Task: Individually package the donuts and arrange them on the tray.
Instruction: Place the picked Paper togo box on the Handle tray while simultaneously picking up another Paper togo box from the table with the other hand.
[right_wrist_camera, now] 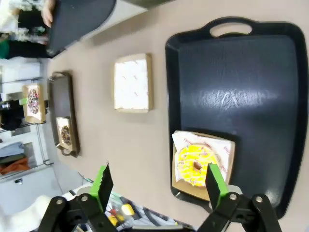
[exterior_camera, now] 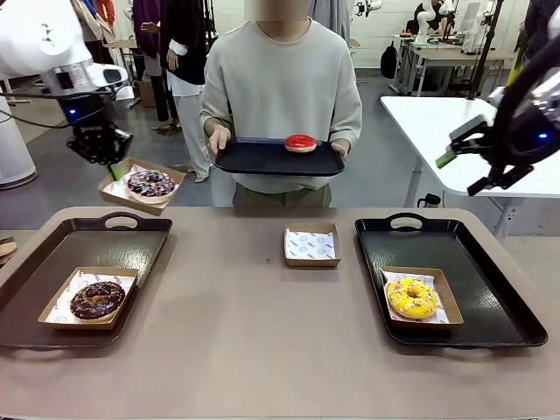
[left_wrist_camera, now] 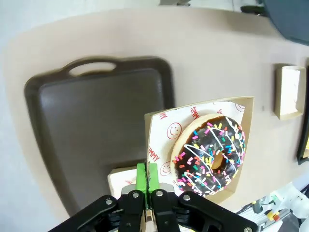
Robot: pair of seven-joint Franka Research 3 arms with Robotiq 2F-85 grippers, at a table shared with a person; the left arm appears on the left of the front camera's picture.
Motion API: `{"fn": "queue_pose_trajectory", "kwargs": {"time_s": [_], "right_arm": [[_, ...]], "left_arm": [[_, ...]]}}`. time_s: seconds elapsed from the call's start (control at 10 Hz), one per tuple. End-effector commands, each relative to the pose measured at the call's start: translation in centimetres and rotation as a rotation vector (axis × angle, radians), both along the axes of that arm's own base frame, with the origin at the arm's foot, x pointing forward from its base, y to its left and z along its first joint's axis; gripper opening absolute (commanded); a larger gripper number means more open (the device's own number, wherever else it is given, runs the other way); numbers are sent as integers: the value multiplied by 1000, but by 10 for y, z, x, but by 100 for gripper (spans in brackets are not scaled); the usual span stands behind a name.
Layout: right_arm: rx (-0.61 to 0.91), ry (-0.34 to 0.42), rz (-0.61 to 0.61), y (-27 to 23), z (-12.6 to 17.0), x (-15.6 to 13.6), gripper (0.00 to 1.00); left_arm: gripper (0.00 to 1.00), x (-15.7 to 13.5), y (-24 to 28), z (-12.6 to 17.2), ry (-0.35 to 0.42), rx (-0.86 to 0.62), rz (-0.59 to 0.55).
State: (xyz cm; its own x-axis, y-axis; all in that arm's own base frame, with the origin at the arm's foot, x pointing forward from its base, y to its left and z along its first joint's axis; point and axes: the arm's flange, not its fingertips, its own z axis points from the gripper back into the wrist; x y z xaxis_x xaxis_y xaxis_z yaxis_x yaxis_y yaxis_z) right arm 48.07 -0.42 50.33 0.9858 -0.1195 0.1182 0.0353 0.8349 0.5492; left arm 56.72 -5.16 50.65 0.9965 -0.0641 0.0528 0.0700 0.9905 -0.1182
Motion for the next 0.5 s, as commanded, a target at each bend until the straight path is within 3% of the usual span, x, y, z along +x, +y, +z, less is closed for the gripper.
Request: {"fn": "queue_pose_trajectory", "kwargs": {"time_s": [0.0,0.4], "right_arm": [[-117,13,15,40,-6,21,100],[-238,1,88,114,-38,38,100]], "left_arm": [[1,-14,27,-11,3,-3,12],[1,-12,70,-43,59,-32,34]]}}
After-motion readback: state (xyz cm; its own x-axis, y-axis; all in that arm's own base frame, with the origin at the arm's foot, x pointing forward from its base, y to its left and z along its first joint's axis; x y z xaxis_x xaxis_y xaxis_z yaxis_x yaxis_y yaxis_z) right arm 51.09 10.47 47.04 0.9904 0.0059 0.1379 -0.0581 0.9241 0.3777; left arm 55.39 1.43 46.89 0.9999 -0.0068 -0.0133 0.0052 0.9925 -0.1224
